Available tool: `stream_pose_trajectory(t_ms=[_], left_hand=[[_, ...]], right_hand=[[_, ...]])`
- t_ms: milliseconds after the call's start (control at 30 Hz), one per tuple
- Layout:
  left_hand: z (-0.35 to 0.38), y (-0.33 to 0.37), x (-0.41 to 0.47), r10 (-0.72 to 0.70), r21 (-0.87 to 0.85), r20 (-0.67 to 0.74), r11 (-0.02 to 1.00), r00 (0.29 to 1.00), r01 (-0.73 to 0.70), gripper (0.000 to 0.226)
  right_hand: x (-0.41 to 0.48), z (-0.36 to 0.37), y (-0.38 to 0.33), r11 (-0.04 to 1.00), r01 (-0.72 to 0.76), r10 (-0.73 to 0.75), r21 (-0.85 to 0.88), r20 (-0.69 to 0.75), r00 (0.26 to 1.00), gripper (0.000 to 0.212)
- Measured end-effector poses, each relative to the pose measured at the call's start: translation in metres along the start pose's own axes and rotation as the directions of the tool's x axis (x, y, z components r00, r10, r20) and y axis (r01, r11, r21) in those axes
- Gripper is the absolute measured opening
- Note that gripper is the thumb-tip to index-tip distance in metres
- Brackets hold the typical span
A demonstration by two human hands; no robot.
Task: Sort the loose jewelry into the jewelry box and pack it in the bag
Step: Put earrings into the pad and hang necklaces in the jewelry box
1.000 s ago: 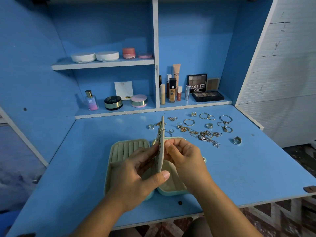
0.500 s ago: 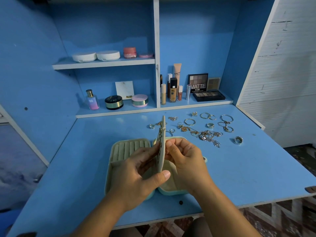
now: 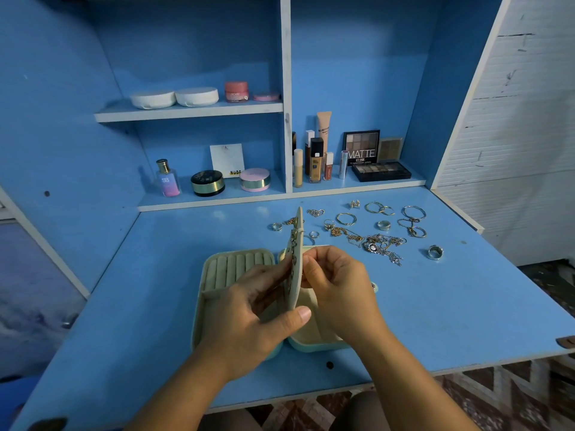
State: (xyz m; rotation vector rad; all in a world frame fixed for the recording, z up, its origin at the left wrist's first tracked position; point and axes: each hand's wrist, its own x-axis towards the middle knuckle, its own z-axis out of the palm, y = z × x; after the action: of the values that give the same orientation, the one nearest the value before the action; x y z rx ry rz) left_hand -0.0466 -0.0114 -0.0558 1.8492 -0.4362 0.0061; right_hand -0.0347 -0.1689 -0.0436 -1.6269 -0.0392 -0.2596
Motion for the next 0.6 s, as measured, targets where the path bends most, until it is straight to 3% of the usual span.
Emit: stream_pose_trajectory(t_ms=[200,600], left_hand=[[0.0009,-0.0007,0.0003,-0.003,0.028,0.004,1.0,1.0,0.003,0.068],[0.0,0.0029,0.0009,0.041,0.062,0.017,0.997,0.999,-0.042,0.058]], right_hand=[[-0.0017,0.0036,0.0029,0.973,-0.095,0.092,0.213,0.023,0.995,0.016],[-0.0025,0.0038,0.0028,0.998,-0.004,0.005,0.066,-0.008,1.0,0.014]])
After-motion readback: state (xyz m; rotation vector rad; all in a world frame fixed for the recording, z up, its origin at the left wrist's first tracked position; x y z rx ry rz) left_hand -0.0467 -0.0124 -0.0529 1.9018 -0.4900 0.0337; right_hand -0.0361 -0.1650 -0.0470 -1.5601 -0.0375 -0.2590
